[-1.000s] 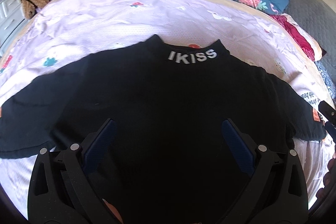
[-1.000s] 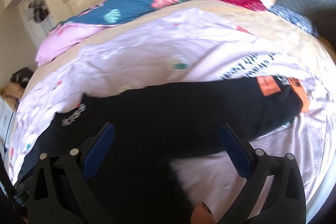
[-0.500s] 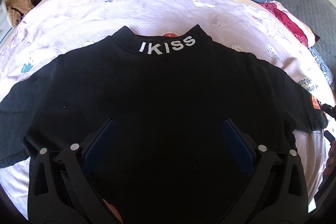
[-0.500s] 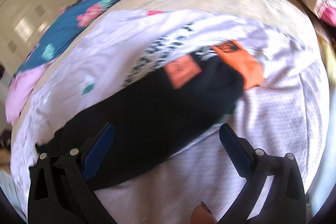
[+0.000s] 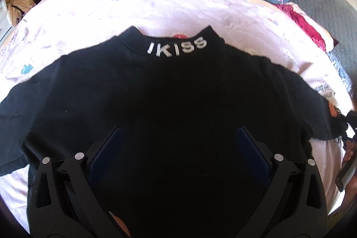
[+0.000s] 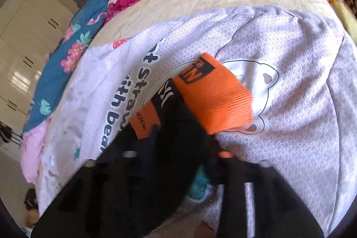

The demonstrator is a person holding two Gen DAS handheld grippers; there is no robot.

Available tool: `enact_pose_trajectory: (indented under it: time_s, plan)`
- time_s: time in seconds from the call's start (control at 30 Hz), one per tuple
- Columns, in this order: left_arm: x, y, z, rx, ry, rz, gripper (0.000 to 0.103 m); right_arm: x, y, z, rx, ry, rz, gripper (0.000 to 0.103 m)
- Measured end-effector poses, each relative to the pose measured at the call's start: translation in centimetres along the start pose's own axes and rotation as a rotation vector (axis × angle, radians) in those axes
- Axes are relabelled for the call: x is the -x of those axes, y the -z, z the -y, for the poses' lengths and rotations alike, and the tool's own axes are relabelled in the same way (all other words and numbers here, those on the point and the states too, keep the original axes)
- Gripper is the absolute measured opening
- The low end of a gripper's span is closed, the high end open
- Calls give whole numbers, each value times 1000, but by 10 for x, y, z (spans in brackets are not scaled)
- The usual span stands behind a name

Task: Fold small clothes
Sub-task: 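Lift the sleeve with the right tool, fold it across the shirt body, release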

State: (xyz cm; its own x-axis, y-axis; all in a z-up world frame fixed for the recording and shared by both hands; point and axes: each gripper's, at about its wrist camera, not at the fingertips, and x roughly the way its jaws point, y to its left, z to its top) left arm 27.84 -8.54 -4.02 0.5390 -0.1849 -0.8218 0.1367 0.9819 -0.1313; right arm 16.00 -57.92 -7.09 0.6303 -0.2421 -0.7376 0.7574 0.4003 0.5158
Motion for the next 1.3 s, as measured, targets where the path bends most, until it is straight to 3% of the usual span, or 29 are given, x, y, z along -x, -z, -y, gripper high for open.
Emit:
enact_pose_trajectory:
  time_s: [0.1,0.33,0.6,0.8,0.97,1.3]
  plan:
    - [9,-5,-5,14,8,17,95,14,-2,-8,28,-82,30,16]
    - [33,-18,-27,83,29,65,95,67,15,-75,253,-286,113,15]
    - [61,-27,-53,154,77,107,95,100,57,-150,477,-438,113,14]
    - [84,-26,-78,218,123,135,95,116,110,-199,637,-544,63,14]
    - [97,-23,-99,285,161,161,95,128,159,-223,763,-596,36,14]
    - [82,2,-115,388,381,95,95,114,227,-246,957,-619,-62,14]
